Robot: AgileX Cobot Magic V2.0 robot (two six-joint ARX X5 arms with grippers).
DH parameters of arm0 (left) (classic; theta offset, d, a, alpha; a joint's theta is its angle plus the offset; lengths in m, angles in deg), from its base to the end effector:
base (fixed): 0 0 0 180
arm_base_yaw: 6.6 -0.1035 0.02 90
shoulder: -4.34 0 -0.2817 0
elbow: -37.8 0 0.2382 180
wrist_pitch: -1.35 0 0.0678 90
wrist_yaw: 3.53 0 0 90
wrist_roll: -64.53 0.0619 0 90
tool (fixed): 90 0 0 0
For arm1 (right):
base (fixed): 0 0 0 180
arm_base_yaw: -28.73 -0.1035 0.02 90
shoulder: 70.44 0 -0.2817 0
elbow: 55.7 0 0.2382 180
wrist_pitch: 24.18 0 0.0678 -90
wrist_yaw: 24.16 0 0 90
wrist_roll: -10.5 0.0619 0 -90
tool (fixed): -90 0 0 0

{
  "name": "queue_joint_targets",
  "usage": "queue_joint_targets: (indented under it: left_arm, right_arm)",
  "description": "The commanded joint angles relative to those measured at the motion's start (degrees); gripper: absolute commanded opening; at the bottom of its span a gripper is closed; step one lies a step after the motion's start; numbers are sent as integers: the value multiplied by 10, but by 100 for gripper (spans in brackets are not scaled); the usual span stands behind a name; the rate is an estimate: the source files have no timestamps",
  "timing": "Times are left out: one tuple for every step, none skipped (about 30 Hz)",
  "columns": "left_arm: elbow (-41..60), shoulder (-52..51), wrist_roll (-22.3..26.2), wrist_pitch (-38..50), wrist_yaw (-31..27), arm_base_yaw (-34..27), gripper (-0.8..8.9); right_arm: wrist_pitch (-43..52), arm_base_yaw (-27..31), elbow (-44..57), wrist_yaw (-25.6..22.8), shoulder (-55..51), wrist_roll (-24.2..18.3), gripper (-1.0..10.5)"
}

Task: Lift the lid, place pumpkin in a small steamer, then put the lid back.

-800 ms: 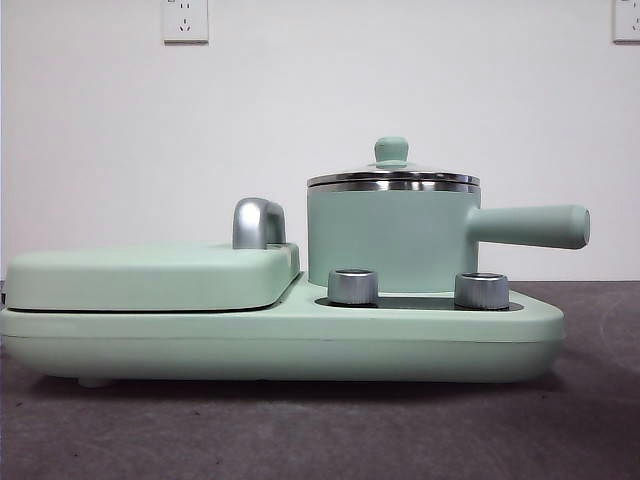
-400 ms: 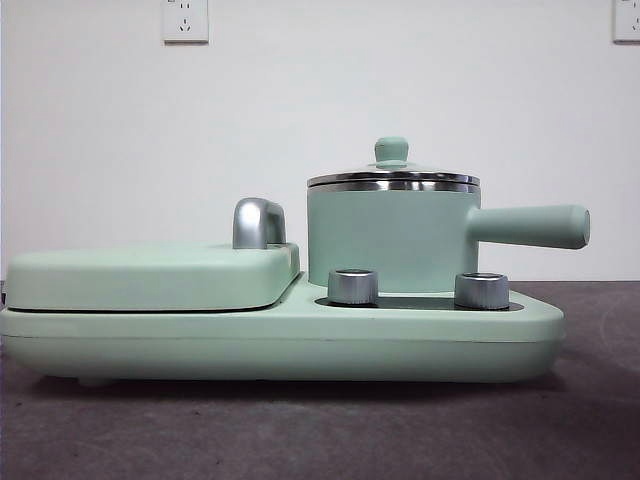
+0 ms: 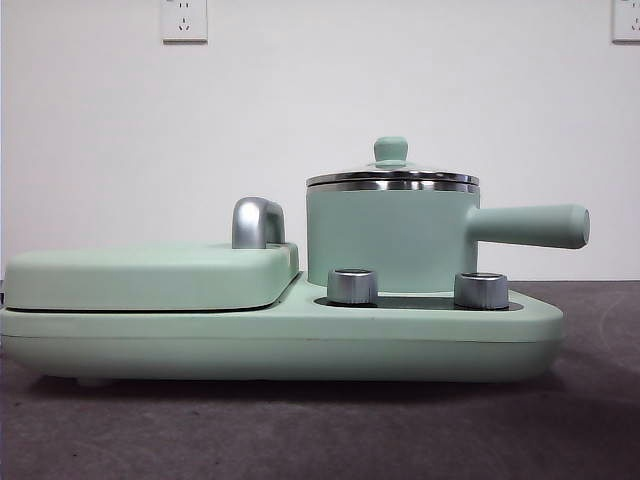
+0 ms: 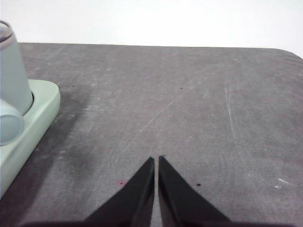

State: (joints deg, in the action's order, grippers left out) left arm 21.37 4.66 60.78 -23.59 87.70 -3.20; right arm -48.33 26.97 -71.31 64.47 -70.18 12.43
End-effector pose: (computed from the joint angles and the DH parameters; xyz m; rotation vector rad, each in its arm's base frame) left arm 0.0951 -0.0070 0.1513 -0.0624 0.1567 -0.0756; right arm 0.0962 0.0015 0.1480 0.0294 0.1536 0.0042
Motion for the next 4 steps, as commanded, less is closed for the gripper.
queue_joint_targets:
  left_arm:
    - [10, -1, 7, -4, -2, -1, 25]
    - [10, -1, 7, -4, -2, -1, 25]
    - [10, -1, 7, -4, -2, -1, 25]
    - [10, -1, 7, -4, -2, -1, 25]
  right_arm:
    - [6, 1, 3, -2, 0, 6, 11]
    - [6, 1, 3, -2, 0, 6, 11]
    - [6, 1, 3, -2, 0, 6, 11]
    - [7, 1, 3, -2, 0, 6, 11]
